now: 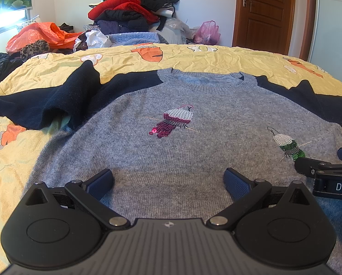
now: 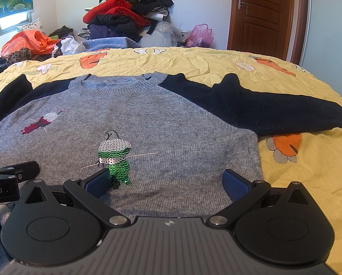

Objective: Fold small clothes

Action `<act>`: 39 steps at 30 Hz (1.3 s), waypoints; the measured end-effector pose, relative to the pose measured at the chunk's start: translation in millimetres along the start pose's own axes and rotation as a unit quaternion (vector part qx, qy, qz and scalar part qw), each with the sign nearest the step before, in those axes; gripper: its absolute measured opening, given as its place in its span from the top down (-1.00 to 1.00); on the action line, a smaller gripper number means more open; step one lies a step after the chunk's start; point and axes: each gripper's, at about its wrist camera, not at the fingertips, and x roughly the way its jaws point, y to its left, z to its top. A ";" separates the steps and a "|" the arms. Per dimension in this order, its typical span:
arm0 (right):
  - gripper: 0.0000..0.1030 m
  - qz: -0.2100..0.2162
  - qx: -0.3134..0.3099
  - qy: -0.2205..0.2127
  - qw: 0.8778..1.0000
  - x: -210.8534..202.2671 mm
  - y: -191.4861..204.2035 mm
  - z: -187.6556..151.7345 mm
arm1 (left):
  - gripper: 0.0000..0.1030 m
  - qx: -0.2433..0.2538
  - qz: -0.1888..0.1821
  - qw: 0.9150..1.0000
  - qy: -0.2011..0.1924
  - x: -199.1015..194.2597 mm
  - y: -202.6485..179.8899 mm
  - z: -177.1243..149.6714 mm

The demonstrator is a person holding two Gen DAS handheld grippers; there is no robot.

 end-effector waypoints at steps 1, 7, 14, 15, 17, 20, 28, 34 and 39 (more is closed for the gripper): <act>-1.00 0.000 0.000 0.000 1.000 0.0 0.0 0.0 | -1.00 0.000 0.000 1.000 0.000 0.0 0.0 0.0; -1.00 0.000 0.000 0.000 1.000 0.2 0.0 0.0 | -1.00 0.000 0.000 1.000 0.000 0.0 0.0 0.0; -1.00 0.000 0.000 0.000 1.000 0.4 0.0 0.0 | -1.00 0.000 0.000 1.000 0.000 0.0 0.0 0.0; -1.00 0.000 0.000 0.000 1.000 0.4 -0.1 0.0 | -1.00 0.000 0.000 1.000 0.000 0.0 0.0 0.0; -1.00 0.000 0.000 0.000 1.000 0.5 0.0 0.0 | -1.00 0.000 0.000 1.000 0.000 0.0 0.0 0.0; -1.00 0.000 0.000 0.000 1.000 0.5 0.0 0.0 | -1.00 0.000 0.000 1.000 0.000 0.0 0.0 0.0; -1.00 0.000 0.000 0.000 1.000 0.7 0.6 0.1 | -1.00 0.000 0.000 1.000 0.000 0.0 0.0 0.0; -1.00 0.029 0.002 0.004 1.000 -2.3 -7.6 1.6 | -1.00 0.000 0.000 1.000 0.000 0.0 0.1 0.0; -0.99 0.127 0.119 -0.009 0.985 -17.7 -52.5 7.8 | -1.00 0.000 0.000 1.000 0.000 0.0 0.0 0.0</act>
